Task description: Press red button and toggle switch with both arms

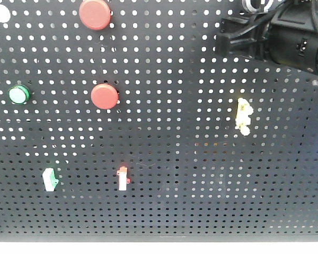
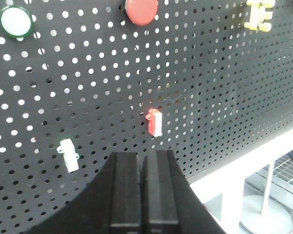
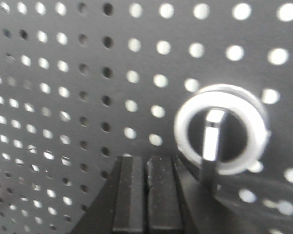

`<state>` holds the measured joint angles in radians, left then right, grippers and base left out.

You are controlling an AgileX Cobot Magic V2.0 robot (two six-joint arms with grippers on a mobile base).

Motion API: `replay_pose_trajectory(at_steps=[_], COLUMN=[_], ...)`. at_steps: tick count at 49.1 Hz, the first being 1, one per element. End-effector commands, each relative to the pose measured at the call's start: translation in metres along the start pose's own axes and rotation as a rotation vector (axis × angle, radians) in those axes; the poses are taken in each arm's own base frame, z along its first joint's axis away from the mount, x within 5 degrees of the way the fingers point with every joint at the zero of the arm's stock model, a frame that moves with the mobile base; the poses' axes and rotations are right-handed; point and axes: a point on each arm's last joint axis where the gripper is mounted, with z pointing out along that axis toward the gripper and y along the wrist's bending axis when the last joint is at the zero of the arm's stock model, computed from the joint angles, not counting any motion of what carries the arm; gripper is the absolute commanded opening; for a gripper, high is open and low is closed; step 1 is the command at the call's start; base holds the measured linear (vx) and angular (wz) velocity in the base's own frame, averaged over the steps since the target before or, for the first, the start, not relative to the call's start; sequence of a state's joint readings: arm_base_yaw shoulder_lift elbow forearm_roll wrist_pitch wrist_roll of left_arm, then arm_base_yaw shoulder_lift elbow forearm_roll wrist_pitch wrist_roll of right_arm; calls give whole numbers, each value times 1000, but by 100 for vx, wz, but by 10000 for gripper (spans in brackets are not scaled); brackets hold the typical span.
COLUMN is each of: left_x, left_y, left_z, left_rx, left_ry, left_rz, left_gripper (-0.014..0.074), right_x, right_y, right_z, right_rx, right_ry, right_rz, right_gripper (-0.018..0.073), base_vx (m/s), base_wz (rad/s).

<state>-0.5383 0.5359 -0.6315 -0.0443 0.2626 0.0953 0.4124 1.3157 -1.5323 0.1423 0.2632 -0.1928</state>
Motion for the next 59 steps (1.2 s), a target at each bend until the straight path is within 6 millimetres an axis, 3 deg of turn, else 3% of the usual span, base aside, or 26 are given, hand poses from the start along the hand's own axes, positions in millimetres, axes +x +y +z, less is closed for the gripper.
replay_pose_trajectory(at_steps=[1, 8, 22, 30, 39, 49, 59], left_x=[-15, -15, -15, -6, 24, 57, 68], left_y=[1, 1, 1, 1, -1, -3, -4], left_z=[-2, -2, -2, 0, 5, -10, -18], left_rx=[-6, -6, -7, -7, -2, -1, -1], left_ry=[-98, -98, -96, -69, 6, 23, 15], left_rz=[-11, -11, -7, -3, -13, -35, -37], left_gripper=[2, 2, 2, 2, 2, 2, 2], right_x=[-28, -32, -30, -8, 52, 130, 183], right_y=[-16, -34, -29, -26, -16, -2, 8], right_z=[-21, -34, -60, -86, -129, -194, -236], right_rx=[71, 140, 131, 153, 163, 163, 171], right_ry=[-132, -125, -2, -14, -25, -13, -56], right_rz=[20, 34, -20, -61, -74, -74, -106], right_gripper=[-3, -3, -3, -3, -3, -3, -3], base_vx=[0, 0, 0, 0, 0, 0, 0], base_wz=[0, 0, 0, 0, 0, 0, 0])
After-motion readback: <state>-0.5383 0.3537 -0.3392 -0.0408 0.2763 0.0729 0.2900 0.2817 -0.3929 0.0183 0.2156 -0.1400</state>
